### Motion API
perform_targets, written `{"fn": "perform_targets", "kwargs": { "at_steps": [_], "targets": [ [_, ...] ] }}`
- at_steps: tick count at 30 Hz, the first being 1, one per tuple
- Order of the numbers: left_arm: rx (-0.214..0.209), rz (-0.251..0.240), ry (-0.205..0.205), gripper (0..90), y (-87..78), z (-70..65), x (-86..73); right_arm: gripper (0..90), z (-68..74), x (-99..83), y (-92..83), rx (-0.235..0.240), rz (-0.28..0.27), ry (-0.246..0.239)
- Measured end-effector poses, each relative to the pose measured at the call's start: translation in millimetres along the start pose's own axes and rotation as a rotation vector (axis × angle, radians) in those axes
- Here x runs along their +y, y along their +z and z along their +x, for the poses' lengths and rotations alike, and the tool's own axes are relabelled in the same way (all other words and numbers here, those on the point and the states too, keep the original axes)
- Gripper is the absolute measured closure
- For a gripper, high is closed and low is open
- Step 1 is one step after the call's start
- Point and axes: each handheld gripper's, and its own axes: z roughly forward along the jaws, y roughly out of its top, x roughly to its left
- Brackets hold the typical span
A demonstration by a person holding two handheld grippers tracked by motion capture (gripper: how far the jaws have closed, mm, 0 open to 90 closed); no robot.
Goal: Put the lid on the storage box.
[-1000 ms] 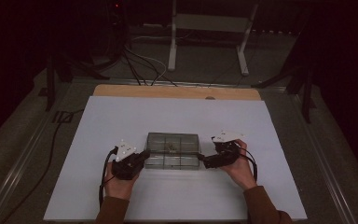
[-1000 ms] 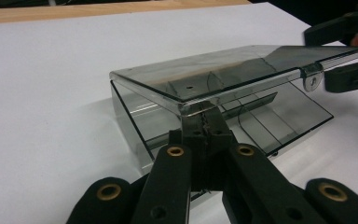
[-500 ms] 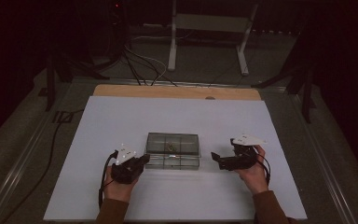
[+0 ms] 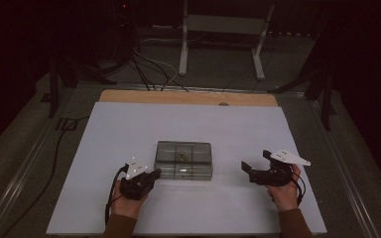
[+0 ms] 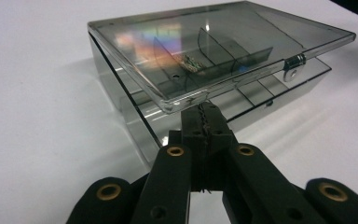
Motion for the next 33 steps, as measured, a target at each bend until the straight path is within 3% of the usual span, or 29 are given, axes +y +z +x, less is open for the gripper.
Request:
{"fn": "perform_targets", "kwargs": {
  "at_steps": [15,24,27,30,33],
  "targets": [
    [-0.008,0.053,0.011,90.0,6.7,-3.0,-5.4,1.8,3.8,-9.0,-1.8,-0.046,-0.015,-0.047],
    [-0.025,0.076,0.020,90.0,7.8,-8.5,-8.5,1.8,2.7,-10.5,-1.3,-0.046,-0.022,-0.051],
    [-0.043,0.061,0.021,89.3,6.2,-10.7,-7.5,1.8,2.8,-10.5,-0.9,-0.047,-0.024,-0.059],
    [-0.072,-0.016,0.041,80.4,-3.5,-13.5,1.0,1.8,2.0,-10.5,-0.2,-0.048,-0.030,-0.061],
    [-0.063,-0.085,0.054,66.3,-14.9,-12.1,8.0,1.8,1.8,-10.5,-0.1,-0.050,-0.033,-0.063]
  ]
}}
